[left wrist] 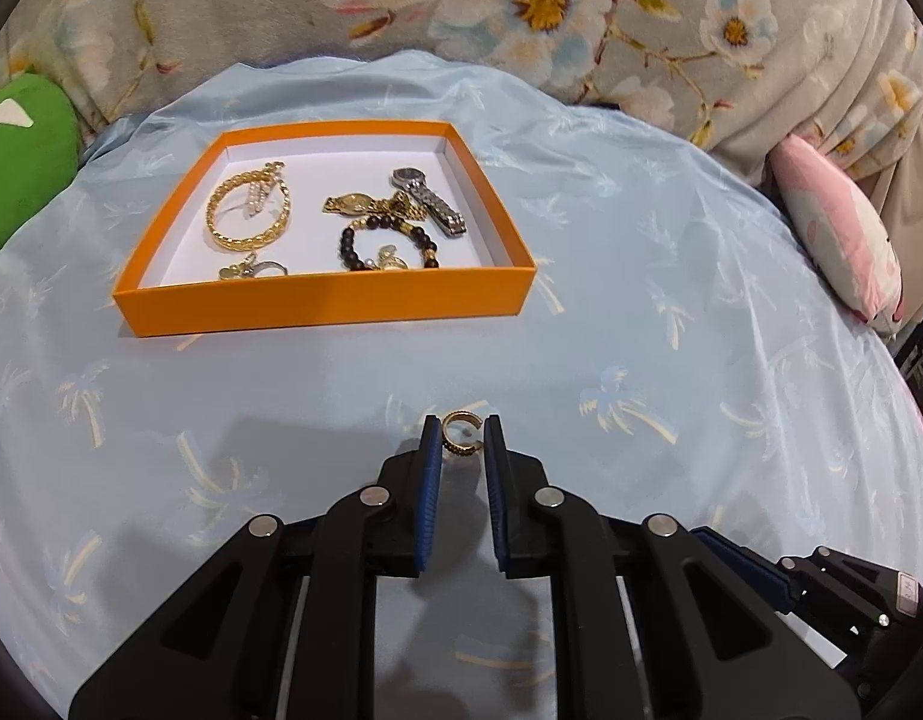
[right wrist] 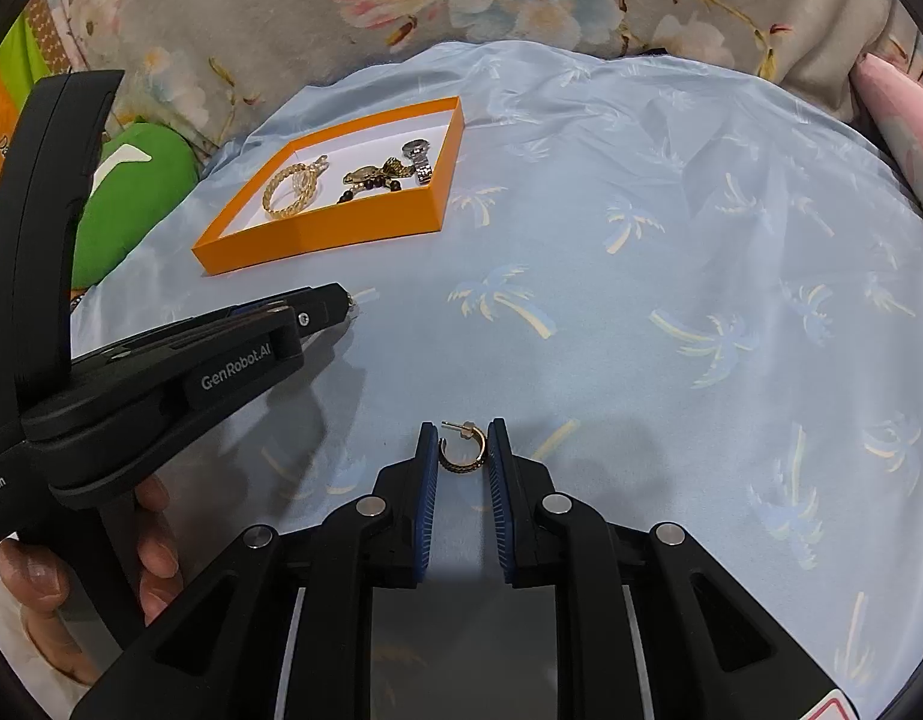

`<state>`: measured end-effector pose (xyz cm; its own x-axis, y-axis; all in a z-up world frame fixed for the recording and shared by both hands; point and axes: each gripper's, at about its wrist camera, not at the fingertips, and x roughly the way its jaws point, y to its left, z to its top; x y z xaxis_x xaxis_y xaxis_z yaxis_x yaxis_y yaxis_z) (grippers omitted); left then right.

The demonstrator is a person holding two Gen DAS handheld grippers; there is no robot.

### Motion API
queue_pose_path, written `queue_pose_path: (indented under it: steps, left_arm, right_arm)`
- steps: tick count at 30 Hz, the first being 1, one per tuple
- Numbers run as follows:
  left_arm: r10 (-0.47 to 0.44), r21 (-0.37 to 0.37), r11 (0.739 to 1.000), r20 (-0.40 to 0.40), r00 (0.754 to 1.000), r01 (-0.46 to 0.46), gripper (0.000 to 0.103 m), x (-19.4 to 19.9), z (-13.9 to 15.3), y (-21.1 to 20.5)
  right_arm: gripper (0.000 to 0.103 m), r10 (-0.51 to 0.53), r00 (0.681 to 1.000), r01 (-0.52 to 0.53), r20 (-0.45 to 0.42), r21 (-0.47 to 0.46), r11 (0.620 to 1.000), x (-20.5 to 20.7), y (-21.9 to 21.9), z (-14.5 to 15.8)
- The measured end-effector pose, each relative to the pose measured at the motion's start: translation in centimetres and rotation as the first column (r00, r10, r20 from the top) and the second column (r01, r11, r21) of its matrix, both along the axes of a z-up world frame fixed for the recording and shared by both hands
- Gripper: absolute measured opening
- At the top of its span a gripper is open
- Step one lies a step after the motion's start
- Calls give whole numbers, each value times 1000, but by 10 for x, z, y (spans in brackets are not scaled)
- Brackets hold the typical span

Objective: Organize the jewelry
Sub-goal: 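Grasp the other gold hoop earring with the left tool while the right tool holds its hoop, then lower both gold hoops into the orange box and open both tools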

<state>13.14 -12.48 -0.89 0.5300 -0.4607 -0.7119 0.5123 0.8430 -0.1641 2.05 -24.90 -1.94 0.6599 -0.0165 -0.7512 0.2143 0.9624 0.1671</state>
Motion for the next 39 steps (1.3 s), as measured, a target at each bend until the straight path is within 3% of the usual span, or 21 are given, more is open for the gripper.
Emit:
queue_pose_path:
  steps: [18, 24, 31, 39]
  left_arm:
    - [111, -23, 994, 16, 994, -111, 14, -15, 7, 60]
    - [151, -13, 989, 46, 987, -151, 14, 13, 14, 71]
    - [199, -83, 978, 91, 976, -192, 14, 68, 35, 73]
    - [211, -84, 975, 90, 973, -204, 14, 131, 29, 53]
  right_arm:
    - [16, 30, 997, -31, 65, 17, 999, 8, -2, 14]
    - [16, 79, 992, -81, 97, 14, 997, 52, 1, 29]
    - [16, 94, 984, -98, 150, 19, 995, 117, 10, 39]
    - [16, 102, 980, -106, 172, 16, 994, 184, 12, 37]
